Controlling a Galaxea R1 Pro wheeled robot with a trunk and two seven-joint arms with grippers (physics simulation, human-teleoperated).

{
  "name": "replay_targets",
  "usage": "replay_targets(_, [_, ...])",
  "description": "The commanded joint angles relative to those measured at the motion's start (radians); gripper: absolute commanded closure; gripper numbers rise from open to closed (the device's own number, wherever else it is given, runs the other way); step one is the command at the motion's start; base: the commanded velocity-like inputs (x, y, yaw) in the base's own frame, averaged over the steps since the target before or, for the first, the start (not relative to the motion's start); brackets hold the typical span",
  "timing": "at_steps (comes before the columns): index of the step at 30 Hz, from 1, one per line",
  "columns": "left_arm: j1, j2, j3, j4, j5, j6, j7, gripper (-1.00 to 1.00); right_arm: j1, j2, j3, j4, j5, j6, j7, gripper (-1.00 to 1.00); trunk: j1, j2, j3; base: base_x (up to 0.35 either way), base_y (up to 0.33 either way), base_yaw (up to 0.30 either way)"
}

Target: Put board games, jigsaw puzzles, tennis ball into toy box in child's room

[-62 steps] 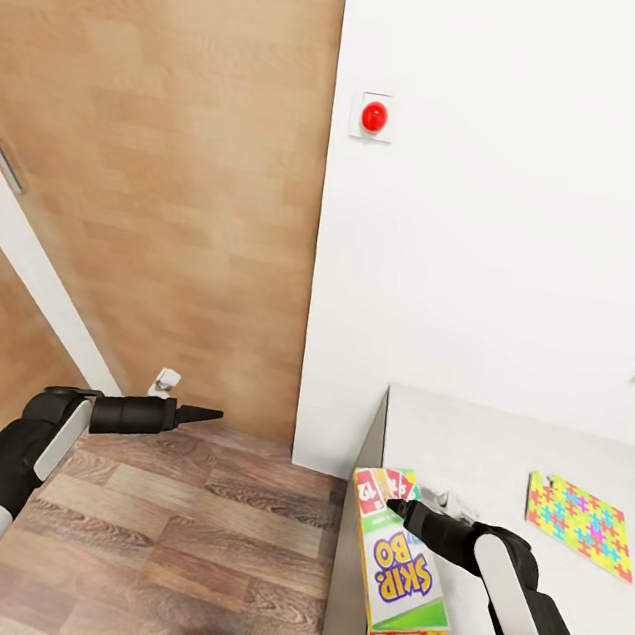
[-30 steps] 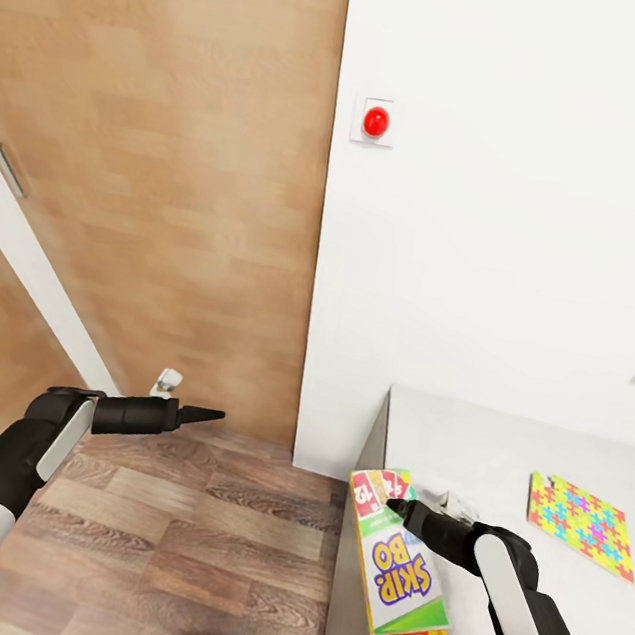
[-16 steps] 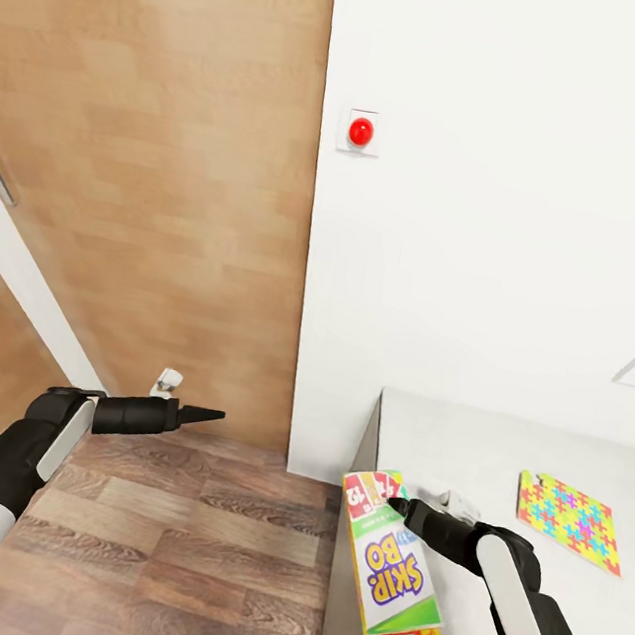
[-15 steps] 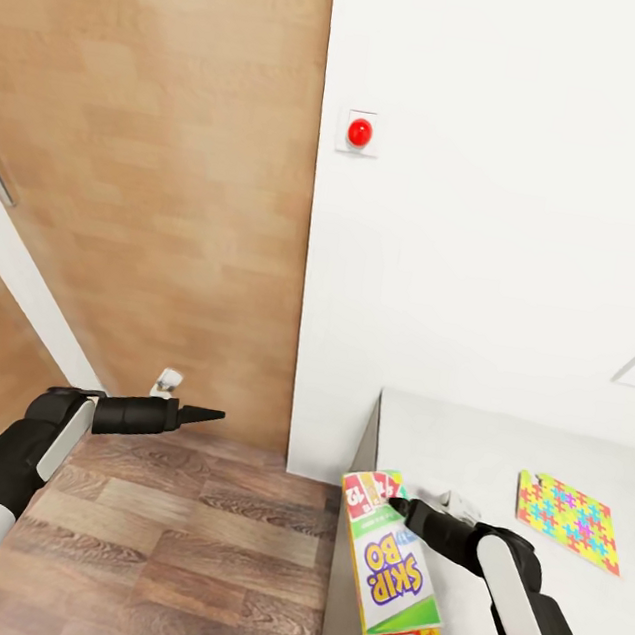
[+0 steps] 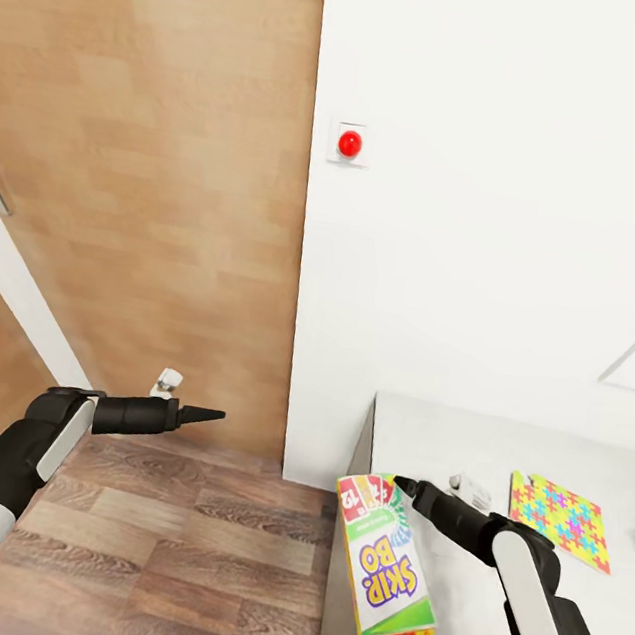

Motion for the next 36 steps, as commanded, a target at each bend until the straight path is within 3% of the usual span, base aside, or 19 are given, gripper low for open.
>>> replay_targets(1, [-0.001,0.001,-0.002,0.000,0.005,0.006,0.000,-1.00,-0.001,0.000,-0.001,-0.009,-0.010,0.004,-0.005,-1.00,0.001,-0.002,0.000,0.000,0.000,-0.008])
replay_targets(9, [-0.001,-0.005,-0.002,0.000,0.005,0.006,0.001,-1.00,0.000,0.000,-0.002,-0.043,-0.013,0.013,0.085,-1.00,0.001,-0.002,0.012,0.000,0.000,-0.003])
replay_targets(12, [-0.001,-0.008,-0.002,0.000,0.004,0.006,0.002,-1.00,-0.001,-0.002,-0.003,-0.056,-0.014,0.019,0.150,-1.00,0.001,-0.002,0.017,0.000,0.000,0.000])
replay_targets(15, [-0.001,-0.016,-0.003,0.003,0.003,0.006,0.015,-1.00,-0.002,-0.012,-0.014,-0.066,-0.014,0.035,0.261,-1.00,0.001,-0.002,0.022,0.000,0.000,0.000])
replay_targets(16, [-0.001,-0.020,-0.003,0.003,0.003,0.006,0.032,-1.00,-0.002,-0.020,-0.026,-0.068,-0.014,0.044,0.325,-1.00,0.001,-0.002,0.023,0.000,0.000,0.000])
replay_targets(23, [-0.001,-0.041,-0.004,0.005,0.005,0.007,0.137,-1.00,-0.002,-0.041,-0.065,-0.071,-0.013,0.072,0.572,-1.00,0.001,-0.002,0.035,0.000,0.000,0.000])
replay_targets(25, [-0.001,-0.054,-0.003,0.009,0.006,0.007,0.194,-1.00,-0.002,-0.044,-0.077,-0.071,-0.012,0.077,0.665,-1.00,0.001,-0.002,0.038,0.000,0.000,0.000])
replay_targets(29, [-0.003,-0.076,0.000,0.036,0.008,0.005,0.282,-1.00,-0.001,-0.047,-0.094,-0.072,-0.011,0.080,0.768,-1.00,0.001,-0.002,0.044,0.000,0.000,0.000])
replay_targets(36, [-0.010,-0.123,-0.002,0.099,0.007,-0.045,0.362,-1.00,0.000,-0.052,-0.109,-0.072,-0.013,0.094,0.833,-1.00,0.001,-0.002,0.055,0.000,0.000,0.000])
